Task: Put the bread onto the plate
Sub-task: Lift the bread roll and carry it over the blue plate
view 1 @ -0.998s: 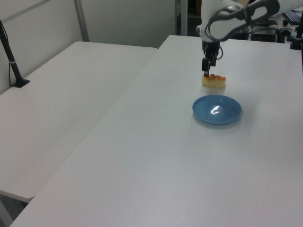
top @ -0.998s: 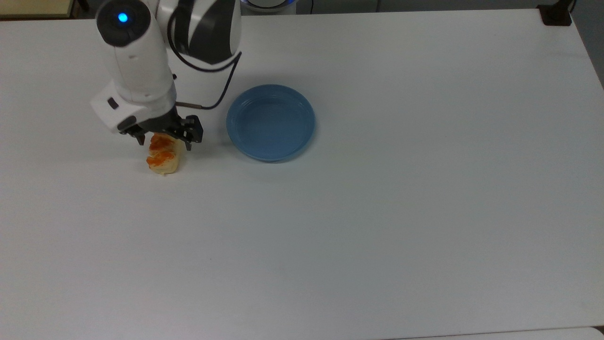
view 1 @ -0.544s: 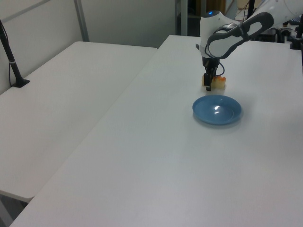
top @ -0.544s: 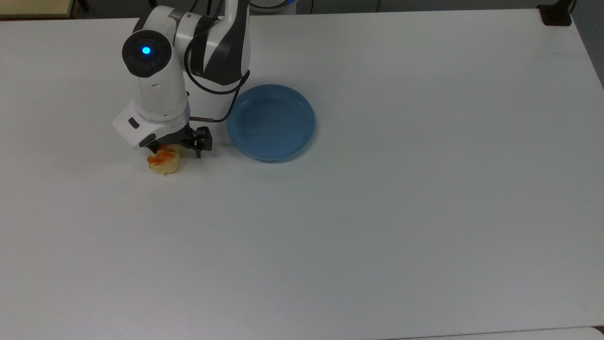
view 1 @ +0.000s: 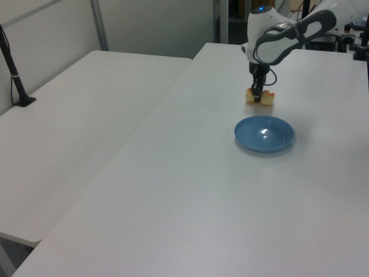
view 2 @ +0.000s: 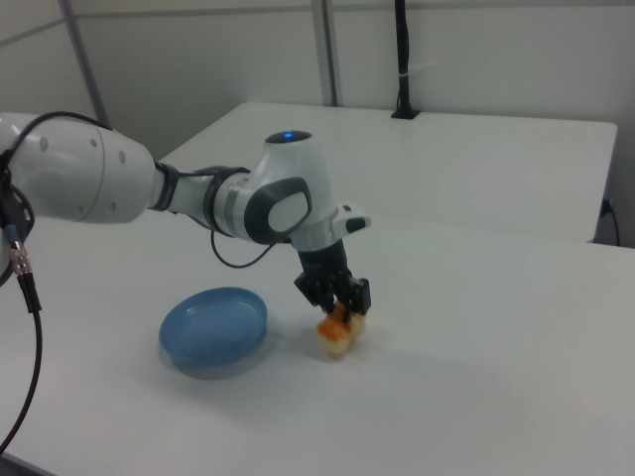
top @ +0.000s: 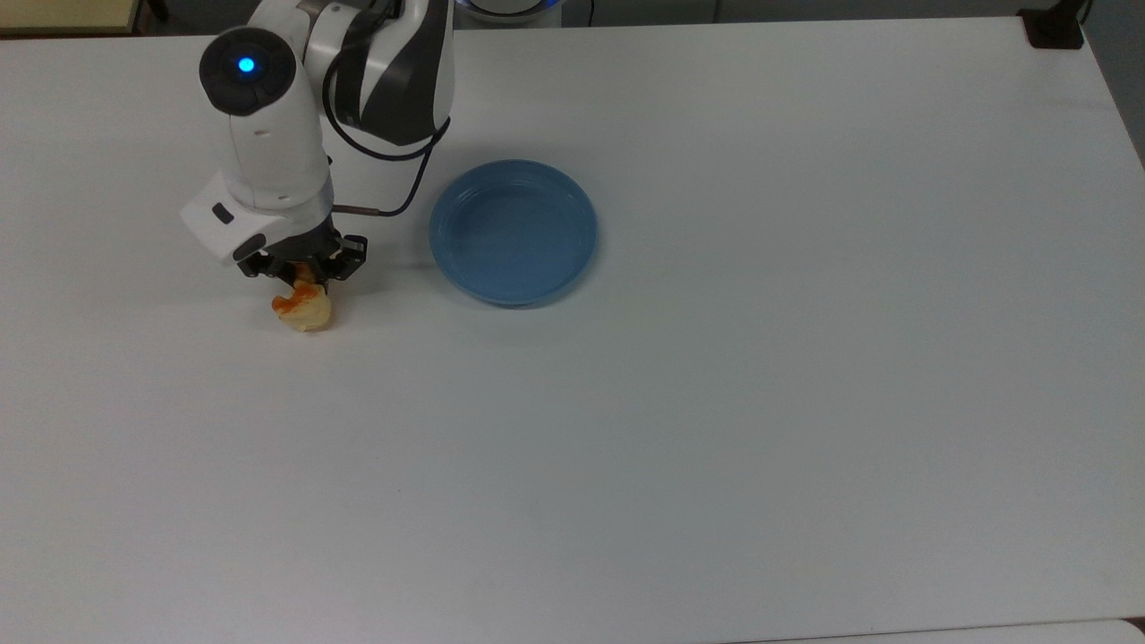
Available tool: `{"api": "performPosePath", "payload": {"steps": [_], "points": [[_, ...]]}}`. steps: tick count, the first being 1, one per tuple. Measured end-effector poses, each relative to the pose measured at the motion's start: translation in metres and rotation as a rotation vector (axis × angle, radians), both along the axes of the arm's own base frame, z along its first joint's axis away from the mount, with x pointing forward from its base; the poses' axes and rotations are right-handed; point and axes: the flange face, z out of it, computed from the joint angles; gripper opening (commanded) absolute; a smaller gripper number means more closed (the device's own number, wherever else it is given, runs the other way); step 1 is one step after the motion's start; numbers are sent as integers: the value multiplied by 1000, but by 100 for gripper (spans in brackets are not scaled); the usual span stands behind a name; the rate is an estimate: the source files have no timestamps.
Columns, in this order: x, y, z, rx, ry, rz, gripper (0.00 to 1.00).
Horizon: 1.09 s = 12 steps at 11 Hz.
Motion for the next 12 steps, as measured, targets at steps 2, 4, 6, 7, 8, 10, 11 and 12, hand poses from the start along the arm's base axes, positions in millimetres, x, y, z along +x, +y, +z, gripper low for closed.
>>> {"api": "performPosePath", "payload": {"steps": [2,4,6,7,8,10,11,12], "points": [[4,2,47,7,-30,-1,26],[13,21,119,17,-43,20,27],[14,51,163,27,-48,59,27],[14,71,171,33,-40,85,27],[13,99,173,40,-24,109,27],[7,165,164,51,21,129,28],[0,200,154,54,46,130,29],[-8,229,140,54,73,136,29]]}}
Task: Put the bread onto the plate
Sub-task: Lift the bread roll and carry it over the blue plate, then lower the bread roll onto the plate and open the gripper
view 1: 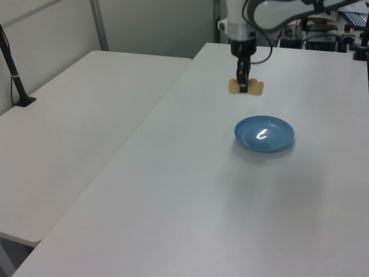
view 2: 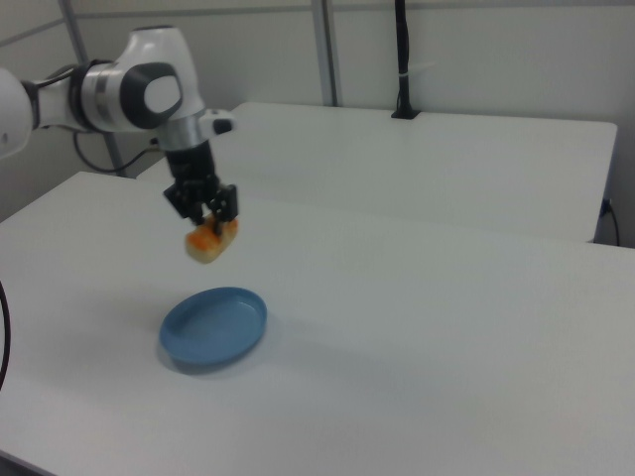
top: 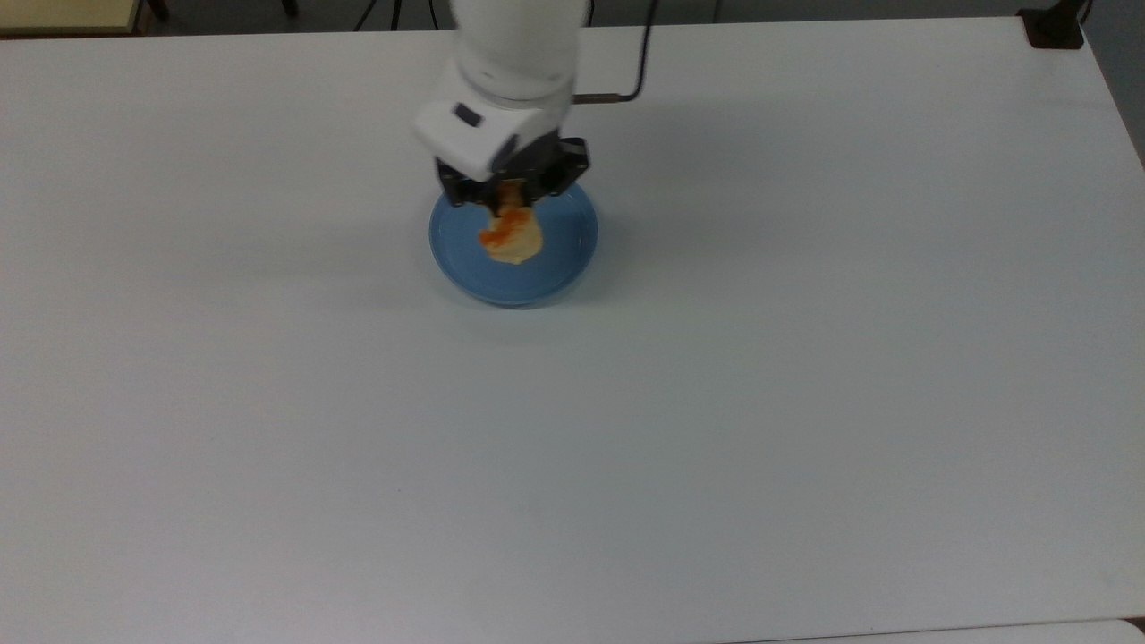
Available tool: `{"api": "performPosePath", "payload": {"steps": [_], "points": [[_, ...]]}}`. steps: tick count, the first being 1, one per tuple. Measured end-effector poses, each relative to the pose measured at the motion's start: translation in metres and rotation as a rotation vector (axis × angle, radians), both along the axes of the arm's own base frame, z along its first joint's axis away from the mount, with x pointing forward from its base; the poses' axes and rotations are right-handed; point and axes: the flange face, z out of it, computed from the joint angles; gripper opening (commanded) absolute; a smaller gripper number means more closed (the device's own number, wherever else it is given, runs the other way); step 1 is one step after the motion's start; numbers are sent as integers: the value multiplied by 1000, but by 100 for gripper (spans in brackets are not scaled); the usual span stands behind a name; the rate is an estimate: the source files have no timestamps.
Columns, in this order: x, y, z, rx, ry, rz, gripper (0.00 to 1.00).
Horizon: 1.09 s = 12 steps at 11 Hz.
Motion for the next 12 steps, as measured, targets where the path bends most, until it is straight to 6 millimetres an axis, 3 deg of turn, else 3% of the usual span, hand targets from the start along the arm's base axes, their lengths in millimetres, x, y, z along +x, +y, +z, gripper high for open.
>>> {"api": "performPosePath", "payload": {"steps": [2,4,6,7,10,12], "points": [[-20,29,-39,-25,75,32,30],[-32,31,-83,-67,96,59,36],[-44,27,-115,-114,118,69,100],[-47,24,-124,-120,125,64,100],[-41,15,-124,-121,89,-16,100],[-33,16,-83,-109,39,-51,100]]}}
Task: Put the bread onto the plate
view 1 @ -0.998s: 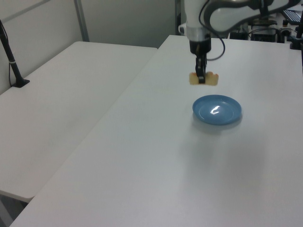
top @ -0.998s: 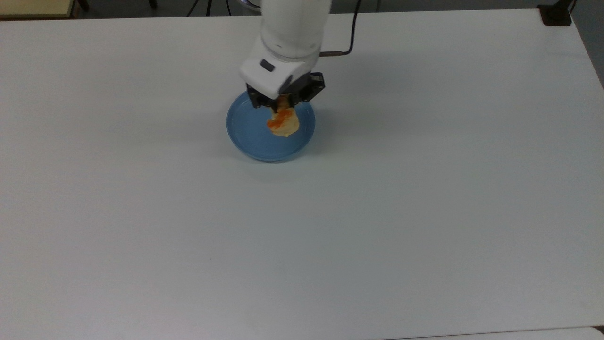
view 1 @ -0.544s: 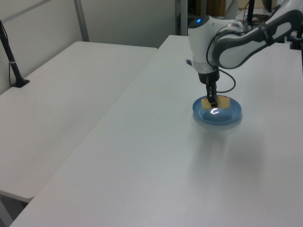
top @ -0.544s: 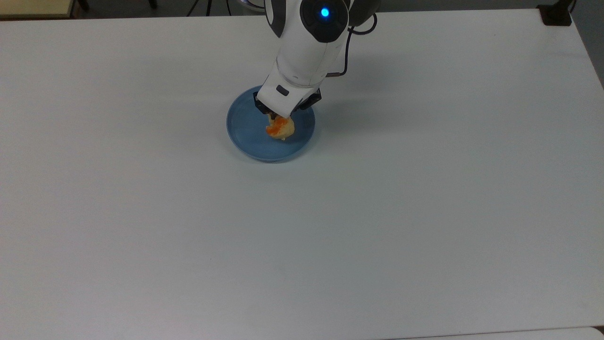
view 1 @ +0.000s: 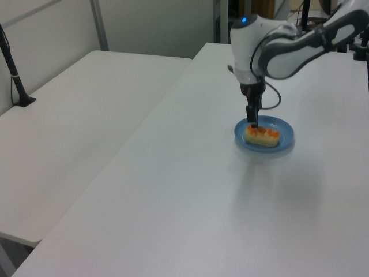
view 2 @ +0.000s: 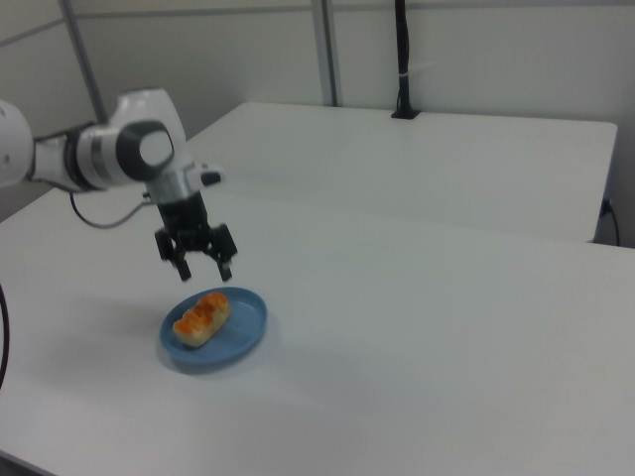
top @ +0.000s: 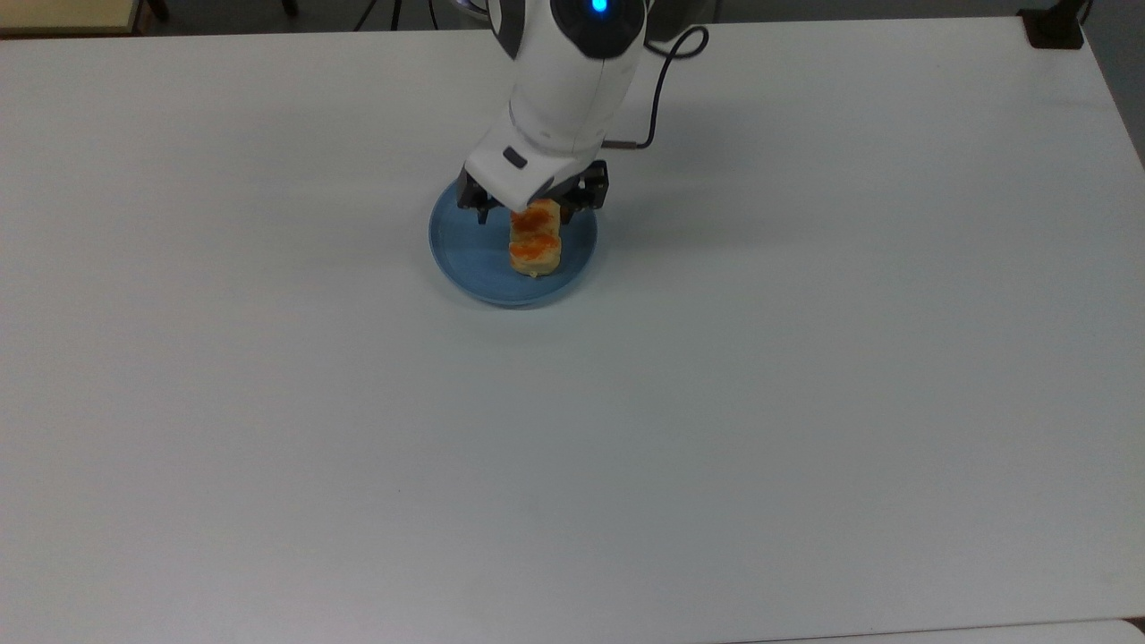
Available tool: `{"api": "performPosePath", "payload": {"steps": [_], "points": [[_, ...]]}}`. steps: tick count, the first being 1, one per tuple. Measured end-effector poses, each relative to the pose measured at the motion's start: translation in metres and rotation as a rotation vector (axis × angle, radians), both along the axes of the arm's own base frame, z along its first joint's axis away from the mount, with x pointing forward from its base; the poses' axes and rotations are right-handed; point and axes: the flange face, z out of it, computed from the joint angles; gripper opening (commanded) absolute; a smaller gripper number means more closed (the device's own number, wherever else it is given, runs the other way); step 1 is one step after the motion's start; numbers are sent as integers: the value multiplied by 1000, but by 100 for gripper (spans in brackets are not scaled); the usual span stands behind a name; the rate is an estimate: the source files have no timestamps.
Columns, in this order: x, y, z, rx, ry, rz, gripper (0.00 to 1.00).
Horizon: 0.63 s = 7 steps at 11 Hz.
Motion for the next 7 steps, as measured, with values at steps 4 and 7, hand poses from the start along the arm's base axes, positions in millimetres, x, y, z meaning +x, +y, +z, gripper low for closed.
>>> {"api": "performPosePath", "payload": {"steps": [4,7], "points": [[-27,-31,159,134,-60,-99,100],[-43,-76,197,164,-103,-140,100]]}}
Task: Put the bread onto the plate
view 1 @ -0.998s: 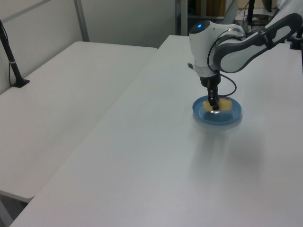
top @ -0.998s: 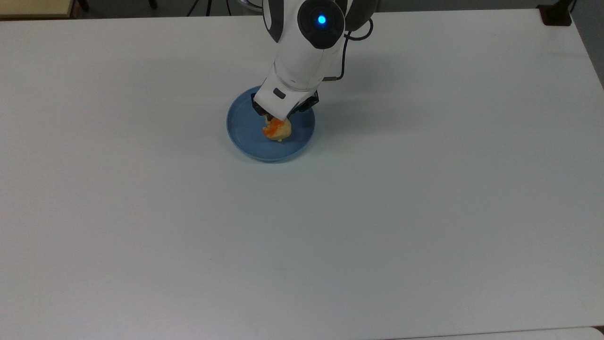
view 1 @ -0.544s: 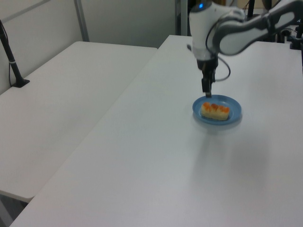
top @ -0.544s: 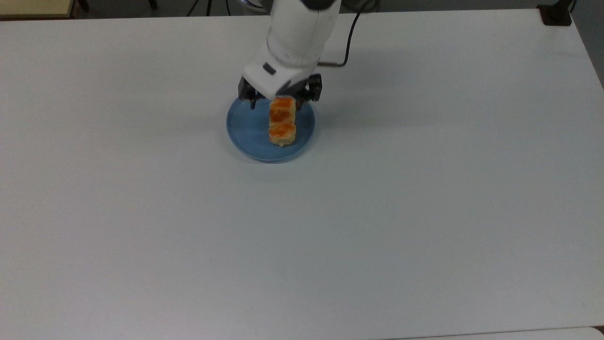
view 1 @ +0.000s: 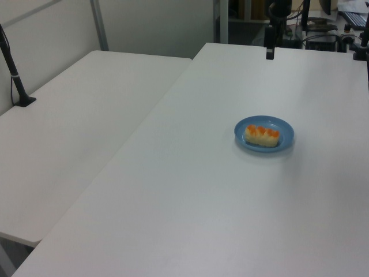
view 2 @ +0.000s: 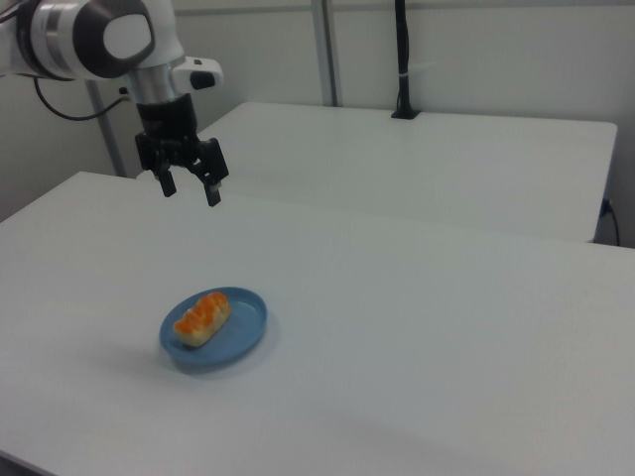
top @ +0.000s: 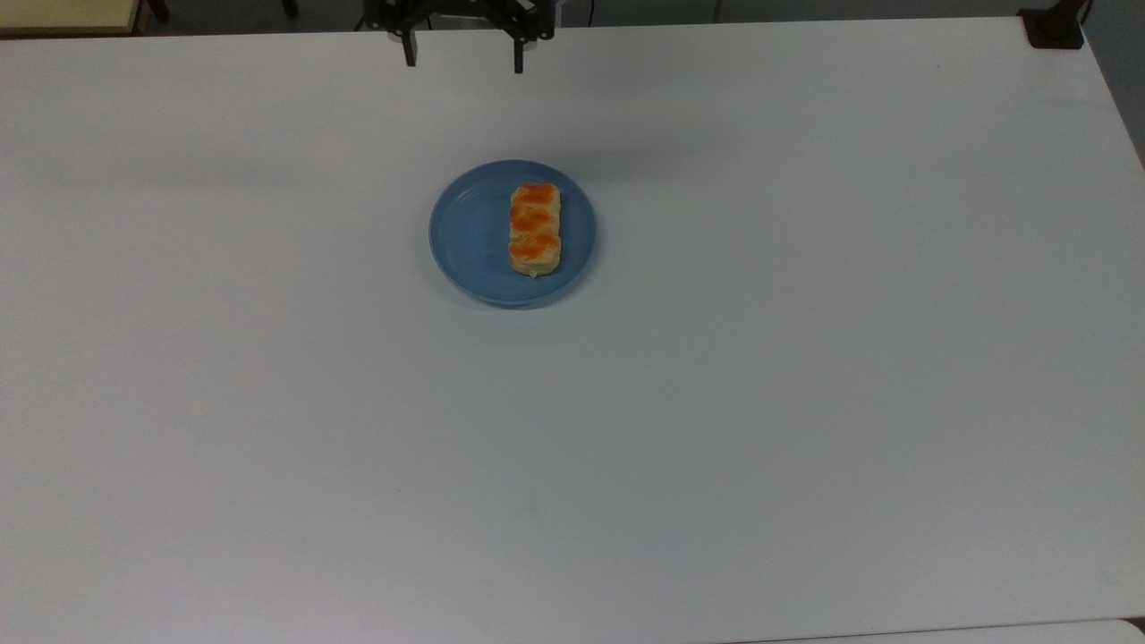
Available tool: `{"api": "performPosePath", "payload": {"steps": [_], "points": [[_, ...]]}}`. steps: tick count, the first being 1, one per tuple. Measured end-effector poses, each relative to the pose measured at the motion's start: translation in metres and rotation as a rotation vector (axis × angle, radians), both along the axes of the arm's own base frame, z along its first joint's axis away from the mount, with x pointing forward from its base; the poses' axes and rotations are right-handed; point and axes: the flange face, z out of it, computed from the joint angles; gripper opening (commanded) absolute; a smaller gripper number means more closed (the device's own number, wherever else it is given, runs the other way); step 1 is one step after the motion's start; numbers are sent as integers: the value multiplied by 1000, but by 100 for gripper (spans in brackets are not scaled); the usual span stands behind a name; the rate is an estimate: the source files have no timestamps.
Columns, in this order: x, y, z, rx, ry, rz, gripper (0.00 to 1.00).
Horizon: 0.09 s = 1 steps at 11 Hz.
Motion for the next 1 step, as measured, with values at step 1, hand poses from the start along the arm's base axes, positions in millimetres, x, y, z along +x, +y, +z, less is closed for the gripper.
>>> {"api": "performPosePath", "payload": {"steps": [1], "points": [[0,-10,1,26,0,-4,100]]}}
